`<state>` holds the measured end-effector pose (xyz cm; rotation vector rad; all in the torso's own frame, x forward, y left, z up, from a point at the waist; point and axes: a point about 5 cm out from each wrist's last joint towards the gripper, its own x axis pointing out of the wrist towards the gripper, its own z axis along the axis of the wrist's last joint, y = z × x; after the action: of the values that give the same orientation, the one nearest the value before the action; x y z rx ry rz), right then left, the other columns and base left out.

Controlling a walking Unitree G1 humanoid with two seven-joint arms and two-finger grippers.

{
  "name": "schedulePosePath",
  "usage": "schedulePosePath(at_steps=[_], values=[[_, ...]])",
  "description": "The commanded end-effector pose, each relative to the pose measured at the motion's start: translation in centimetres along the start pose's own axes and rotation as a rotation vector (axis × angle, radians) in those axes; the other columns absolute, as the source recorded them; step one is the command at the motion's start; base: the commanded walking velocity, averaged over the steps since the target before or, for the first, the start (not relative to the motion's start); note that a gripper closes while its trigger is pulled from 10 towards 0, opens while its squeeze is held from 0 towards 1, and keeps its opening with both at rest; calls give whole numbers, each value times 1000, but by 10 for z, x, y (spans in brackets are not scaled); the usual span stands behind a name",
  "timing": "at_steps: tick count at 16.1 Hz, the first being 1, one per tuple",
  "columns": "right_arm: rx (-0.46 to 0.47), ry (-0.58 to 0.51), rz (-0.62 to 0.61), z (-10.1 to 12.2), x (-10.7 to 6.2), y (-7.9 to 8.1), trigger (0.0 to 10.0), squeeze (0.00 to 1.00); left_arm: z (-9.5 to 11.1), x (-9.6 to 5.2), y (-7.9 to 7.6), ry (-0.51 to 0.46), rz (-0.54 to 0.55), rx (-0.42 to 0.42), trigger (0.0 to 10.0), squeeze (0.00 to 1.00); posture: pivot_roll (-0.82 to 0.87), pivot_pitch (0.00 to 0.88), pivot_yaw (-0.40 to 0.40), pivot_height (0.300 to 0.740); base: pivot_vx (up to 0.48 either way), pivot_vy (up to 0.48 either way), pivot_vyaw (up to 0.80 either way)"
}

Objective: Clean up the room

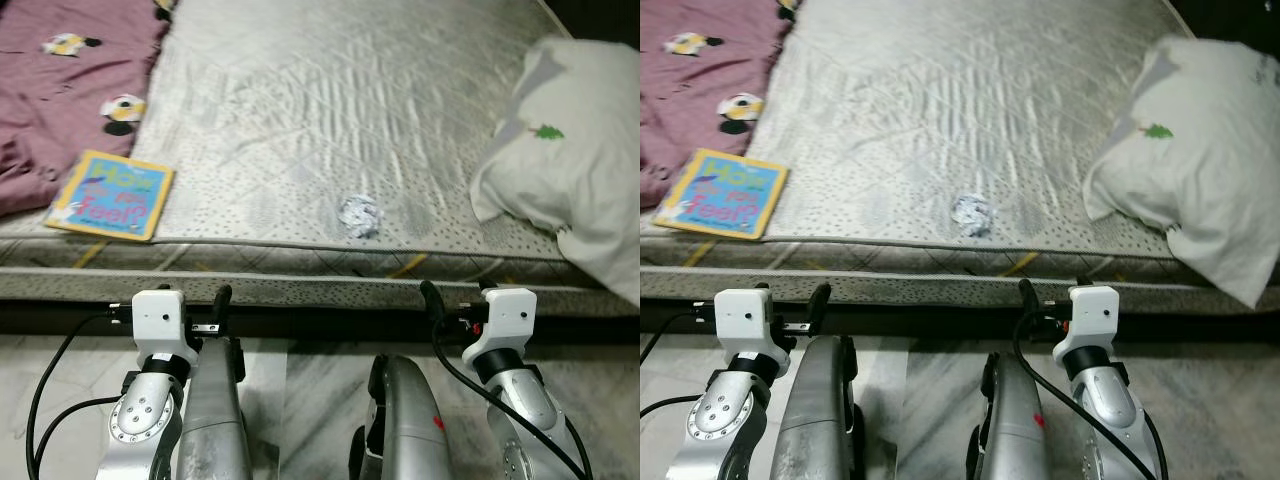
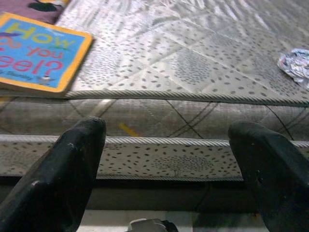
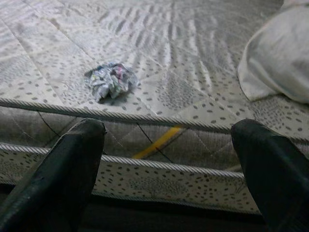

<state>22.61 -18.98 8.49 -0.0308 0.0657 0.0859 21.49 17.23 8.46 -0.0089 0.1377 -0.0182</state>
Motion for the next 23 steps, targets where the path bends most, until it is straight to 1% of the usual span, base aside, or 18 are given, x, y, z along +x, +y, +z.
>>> schedulePosePath(at_steps=[1, 2, 4, 5, 12, 16, 18, 19, 20, 21, 23], values=[[-13, -1, 12, 2, 0, 0, 10000, 0, 3, -1, 2, -6, 5, -6, 10000, 0, 4, 192, -46, 564, 0, 0, 0], [-15, -4, 17, 2, 0, 0, 10000, 0, 3, -2, 2, -6, 5, -7, 10000, 0, 5, 190, -43, 564, 0, 0, 0], [-38, -12, 50, 3, 1, 4, 10000, 0, 3, -2, 2, -3, -2, -11, 10000, 0, 5, 190, -43, 564, 0, 0, 800], [-24, -14, 41, 4, 2, 3, 10000, 0, 3, -2, 1, -1, -7, -13, 10000, 0, 5, 196, -43, 564, 251, 0, 800], [-5, -2, 30, 3, 1, -2, 10000, 0, 1, -4, -2, 10, -19, -24, 10000, 0, 7, 201, -59, 564, 293, 0, 0], [-1, 2, 34, 2, 2, 0, 10000, 0, 0, -4, -2, 17, -22, -22, 10000, 0, 13, 196, -59, 564, 308, 0, 0], [2, 4, 40, 2, 3, 1, 10000, 0, 1, -5, 0, 13, -9, -9, 10000, 0, 14, 198, -57, 564, 0, 0, 0], [3, 5, 42, 2, 3, 1, 10000, 0, 3, -5, 2, -8, 28, 2, 10000, 0, 16, 203, -55, 564, 0, 0, 0], [-23, 5, 73, 3, 6, 2, 10000, 0, 1, -4, 3, 19, 32, -1, 10000, 0, 18, 214, -53, 564, 0, 0, 0], [-35, 10, 108, 2, 10, 4, 10000, 0, 1, -4, 6, 24, 47, 7, 10000, 0, 18, 214, -53, 564, 0, 0, 0], [-32, 39, 178, -1, 16, 9, 10000, 0, 1, -5, 10, 40, 78, 37, 10000, 0, 39, 225, -52, 564, 0, 0, 0]])
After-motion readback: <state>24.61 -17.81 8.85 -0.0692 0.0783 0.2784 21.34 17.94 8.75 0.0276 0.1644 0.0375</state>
